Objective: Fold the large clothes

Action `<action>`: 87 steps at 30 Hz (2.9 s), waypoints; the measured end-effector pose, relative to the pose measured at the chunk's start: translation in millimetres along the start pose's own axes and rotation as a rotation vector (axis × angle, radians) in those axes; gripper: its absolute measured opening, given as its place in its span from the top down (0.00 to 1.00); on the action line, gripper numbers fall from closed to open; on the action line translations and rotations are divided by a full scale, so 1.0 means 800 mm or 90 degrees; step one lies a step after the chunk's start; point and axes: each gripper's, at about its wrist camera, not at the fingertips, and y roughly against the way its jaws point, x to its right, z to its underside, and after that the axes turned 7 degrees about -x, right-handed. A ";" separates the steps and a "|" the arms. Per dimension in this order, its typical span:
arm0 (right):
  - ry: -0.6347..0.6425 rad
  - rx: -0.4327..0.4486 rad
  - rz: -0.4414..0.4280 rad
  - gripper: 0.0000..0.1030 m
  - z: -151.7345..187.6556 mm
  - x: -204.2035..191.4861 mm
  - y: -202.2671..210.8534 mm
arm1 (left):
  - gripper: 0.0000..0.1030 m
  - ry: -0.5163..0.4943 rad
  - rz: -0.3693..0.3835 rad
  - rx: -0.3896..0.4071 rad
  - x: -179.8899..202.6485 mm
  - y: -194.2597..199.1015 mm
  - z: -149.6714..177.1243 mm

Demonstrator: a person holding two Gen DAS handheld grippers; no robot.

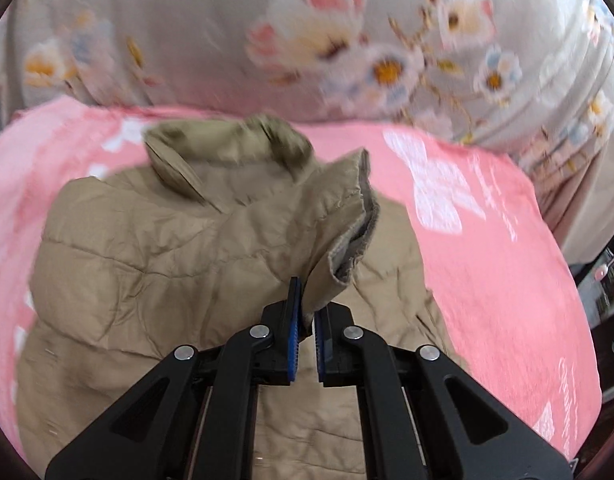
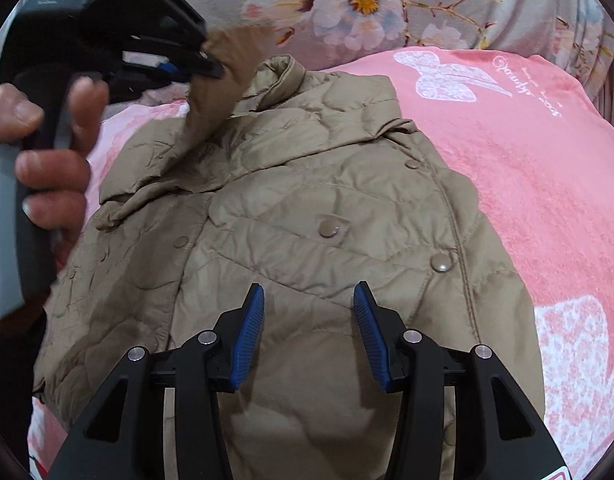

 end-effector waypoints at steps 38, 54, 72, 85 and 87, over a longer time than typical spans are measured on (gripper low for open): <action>-0.030 0.062 -0.039 0.98 -0.235 0.025 -0.039 | 0.37 0.468 0.009 -0.009 -0.352 0.013 0.046; 0.015 -0.028 0.074 0.97 -0.186 0.031 -0.151 | 0.42 0.300 -0.239 -0.032 -0.310 -0.033 0.049; 0.056 0.016 -0.026 0.87 -0.238 -0.070 -0.082 | 0.39 0.173 -0.191 0.009 -0.201 0.028 -0.041; 0.083 -0.051 -0.024 0.93 -0.181 -0.097 -0.163 | 0.35 0.129 -0.248 -0.047 -0.180 -0.057 0.013; 0.087 -0.044 -0.017 0.93 -0.176 -0.098 -0.165 | 0.35 0.117 -0.262 -0.041 -0.175 -0.062 0.017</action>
